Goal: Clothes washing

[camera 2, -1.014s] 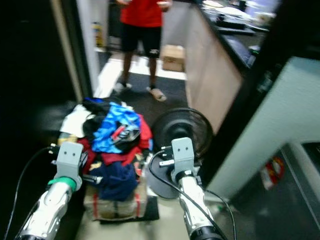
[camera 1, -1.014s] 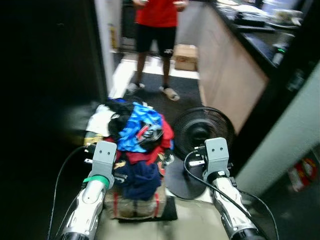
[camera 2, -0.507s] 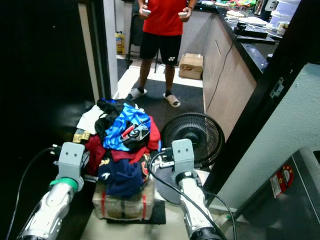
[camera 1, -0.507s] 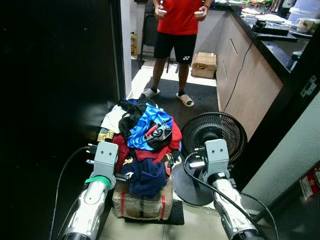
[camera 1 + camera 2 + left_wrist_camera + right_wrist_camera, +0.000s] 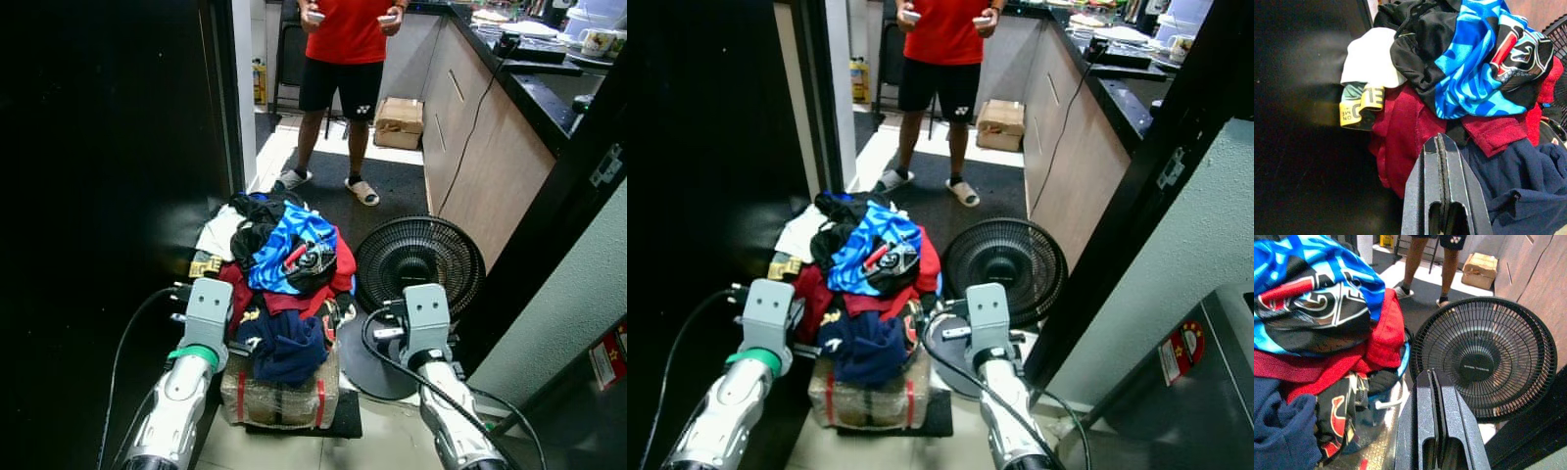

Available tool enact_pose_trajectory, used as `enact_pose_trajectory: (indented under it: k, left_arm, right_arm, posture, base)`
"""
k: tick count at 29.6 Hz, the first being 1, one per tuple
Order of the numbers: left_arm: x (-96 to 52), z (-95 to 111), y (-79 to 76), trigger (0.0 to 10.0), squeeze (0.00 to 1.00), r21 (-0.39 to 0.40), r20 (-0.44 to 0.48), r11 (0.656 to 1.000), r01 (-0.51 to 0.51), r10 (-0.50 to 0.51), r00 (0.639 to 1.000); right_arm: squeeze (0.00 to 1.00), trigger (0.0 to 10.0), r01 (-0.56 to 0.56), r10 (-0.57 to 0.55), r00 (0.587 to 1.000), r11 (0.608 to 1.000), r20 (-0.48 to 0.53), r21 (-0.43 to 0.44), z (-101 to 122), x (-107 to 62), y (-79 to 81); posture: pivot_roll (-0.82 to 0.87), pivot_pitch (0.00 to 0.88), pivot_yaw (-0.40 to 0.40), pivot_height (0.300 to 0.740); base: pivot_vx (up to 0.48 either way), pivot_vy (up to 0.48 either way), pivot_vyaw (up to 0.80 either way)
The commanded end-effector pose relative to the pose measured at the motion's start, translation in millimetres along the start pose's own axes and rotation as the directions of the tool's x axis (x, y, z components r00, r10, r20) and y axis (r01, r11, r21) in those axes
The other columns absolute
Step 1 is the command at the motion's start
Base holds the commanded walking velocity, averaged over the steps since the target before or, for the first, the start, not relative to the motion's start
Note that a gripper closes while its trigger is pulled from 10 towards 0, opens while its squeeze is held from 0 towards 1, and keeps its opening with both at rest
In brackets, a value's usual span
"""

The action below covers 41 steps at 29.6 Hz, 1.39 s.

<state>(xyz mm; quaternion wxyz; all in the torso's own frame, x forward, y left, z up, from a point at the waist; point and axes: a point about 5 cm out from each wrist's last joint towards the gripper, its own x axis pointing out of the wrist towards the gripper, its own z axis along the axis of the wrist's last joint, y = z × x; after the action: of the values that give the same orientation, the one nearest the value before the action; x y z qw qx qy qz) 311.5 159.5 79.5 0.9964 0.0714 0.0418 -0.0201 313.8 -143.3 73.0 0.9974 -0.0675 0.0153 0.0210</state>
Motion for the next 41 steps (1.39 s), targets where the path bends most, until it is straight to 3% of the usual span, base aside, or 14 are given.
enact_pose_trajectory:
  k: [1,21,41]
  left_arm:
    - [1.3,-1.2,-0.1,10.0,0.00,-0.008,-0.003,1.000,-0.011,0.011,1.000]
    - [3.6,-0.2,-3.6,10.0,0.00,-0.008,-0.007,1.000,-0.004,0.004,1.000]
    - [3.7,-5.2,-3.3,10.0,0.00,-0.010,-0.035,1.000,-0.025,0.025,0.999]
  right_arm:
    - [0.00,10.0,-0.005,0.005,1.000,1.000,0.016,0.007,2.9,0.7,1.6]
    - [0.00,10.0,0.003,-0.003,1.000,1.000,0.014,-0.003,1.0,-0.8,-2.3]
    - [0.00,10.0,-0.025,0.025,1.000,0.999,0.012,-0.037,0.4,-1.9,-3.2]
  posture:
    - [0.01,0.001,-0.017,0.740]
    - [0.00,0.000,-0.011,0.740]
    - [0.00,0.002,-0.016,0.740]
  base:
    - [0.469,0.000,0.00]
    - [0.436,0.000,0.00]
    - [0.000,0.000,0.00]
